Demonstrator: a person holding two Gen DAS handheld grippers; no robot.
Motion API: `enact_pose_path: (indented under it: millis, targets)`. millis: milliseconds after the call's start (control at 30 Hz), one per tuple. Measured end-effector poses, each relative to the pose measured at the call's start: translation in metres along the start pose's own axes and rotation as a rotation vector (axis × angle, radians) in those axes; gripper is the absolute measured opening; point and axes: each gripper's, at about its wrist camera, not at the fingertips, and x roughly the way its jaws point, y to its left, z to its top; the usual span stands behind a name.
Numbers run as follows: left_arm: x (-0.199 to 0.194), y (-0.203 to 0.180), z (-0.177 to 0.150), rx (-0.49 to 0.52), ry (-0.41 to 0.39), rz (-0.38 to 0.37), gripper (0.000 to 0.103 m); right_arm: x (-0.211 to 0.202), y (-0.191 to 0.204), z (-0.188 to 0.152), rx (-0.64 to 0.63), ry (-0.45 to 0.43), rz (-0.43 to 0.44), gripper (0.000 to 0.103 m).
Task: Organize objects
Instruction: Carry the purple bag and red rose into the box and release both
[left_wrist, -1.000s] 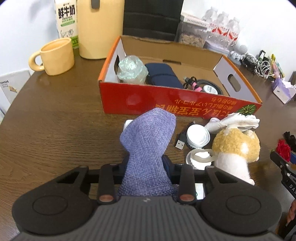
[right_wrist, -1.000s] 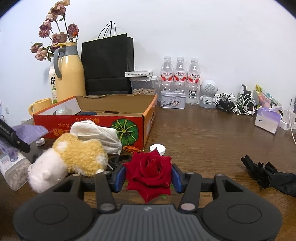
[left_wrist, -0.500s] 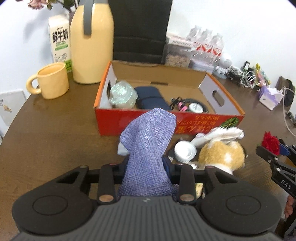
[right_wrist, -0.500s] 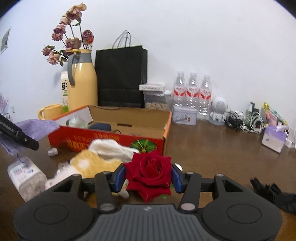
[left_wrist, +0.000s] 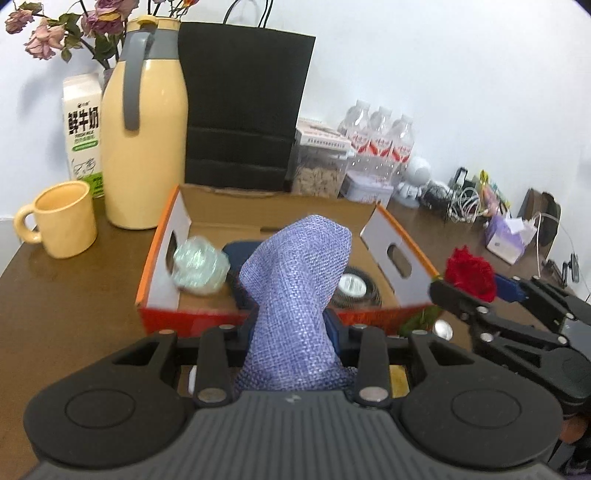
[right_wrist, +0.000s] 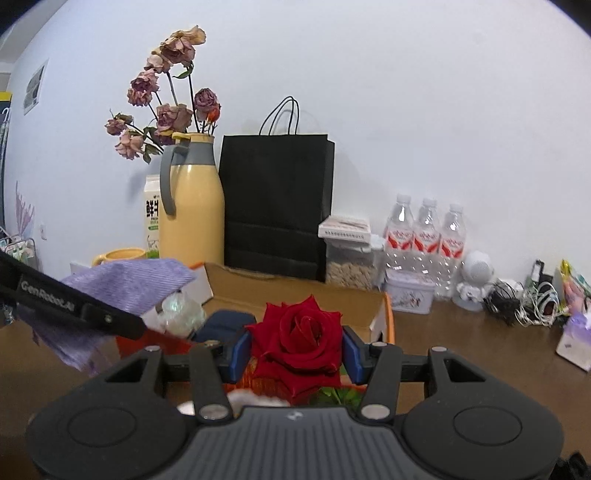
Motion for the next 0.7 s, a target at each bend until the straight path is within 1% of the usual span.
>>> enact_pose_path:
  millis: [167, 367, 533, 633, 700]
  targets:
    - [0.022, 0.002, 0.018, 0.005, -0.032, 0.018, 0.035, 0.029, 0.003, 0.017, 0.007, 0.0, 0.004, 0.049]
    - [0.048, 0.006, 0.033, 0.001, -0.065, 0.04, 0.035, 0.07, 0.002, 0.03, 0.029, 0.022, 0.011, 0.049]
    - [0.07, 0.009, 0.044, 0.025, -0.107, 0.097, 0.035, 0.106, -0.006, 0.033, 0.045, 0.069, 0.021, 0.049]
    - [0.08, 0.007, 0.046, 0.059, -0.136, 0.137, 0.035, 0.124, -0.009, 0.031, 0.062, 0.087, 0.027, 0.049]
    - [0.087, 0.004, 0.044, 0.092, -0.141, 0.156, 0.035, 0.134, -0.011, 0.028, 0.075, 0.098, 0.031, 0.049]
